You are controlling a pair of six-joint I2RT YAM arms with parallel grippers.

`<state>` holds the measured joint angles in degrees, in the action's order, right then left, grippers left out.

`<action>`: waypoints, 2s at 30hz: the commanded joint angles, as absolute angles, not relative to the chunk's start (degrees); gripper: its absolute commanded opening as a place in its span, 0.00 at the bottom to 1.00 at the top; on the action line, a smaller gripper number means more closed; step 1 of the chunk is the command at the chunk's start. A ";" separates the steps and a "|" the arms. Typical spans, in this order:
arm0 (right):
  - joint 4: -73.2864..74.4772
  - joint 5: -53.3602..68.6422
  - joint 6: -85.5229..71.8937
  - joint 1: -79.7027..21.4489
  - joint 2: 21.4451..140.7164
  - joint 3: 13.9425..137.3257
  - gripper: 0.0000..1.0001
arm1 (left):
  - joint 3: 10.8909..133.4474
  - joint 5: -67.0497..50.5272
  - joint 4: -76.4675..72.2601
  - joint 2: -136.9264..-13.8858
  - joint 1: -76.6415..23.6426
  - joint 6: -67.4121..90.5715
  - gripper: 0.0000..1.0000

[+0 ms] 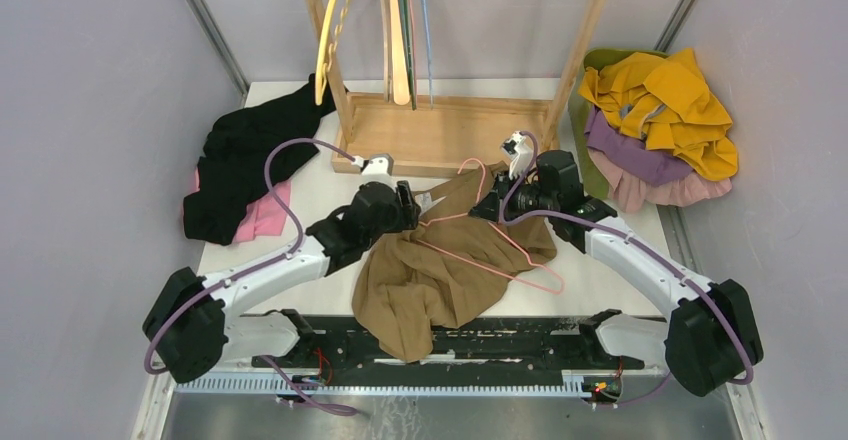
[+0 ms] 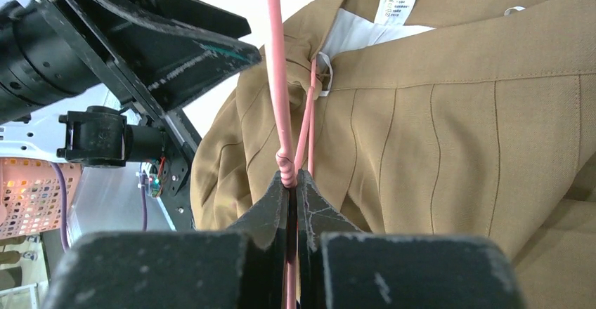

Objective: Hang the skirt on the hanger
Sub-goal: Hang the skirt on the hanger.

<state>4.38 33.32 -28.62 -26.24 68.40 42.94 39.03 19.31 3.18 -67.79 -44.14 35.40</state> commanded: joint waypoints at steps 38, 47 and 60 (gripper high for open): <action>7.86 30.14 -28.42 -26.34 68.91 53.70 0.01 | 33.39 35.78 8.72 -73.68 -48.60 42.41 0.17; 13.20 28.34 -24.98 -25.93 65.43 51.10 0.01 | 25.72 37.38 0.06 -63.25 -48.60 42.11 0.16; 25.25 16.79 -22.03 -22.85 58.87 55.57 0.01 | 31.08 31.49 -8.87 -59.77 -44.27 33.33 0.19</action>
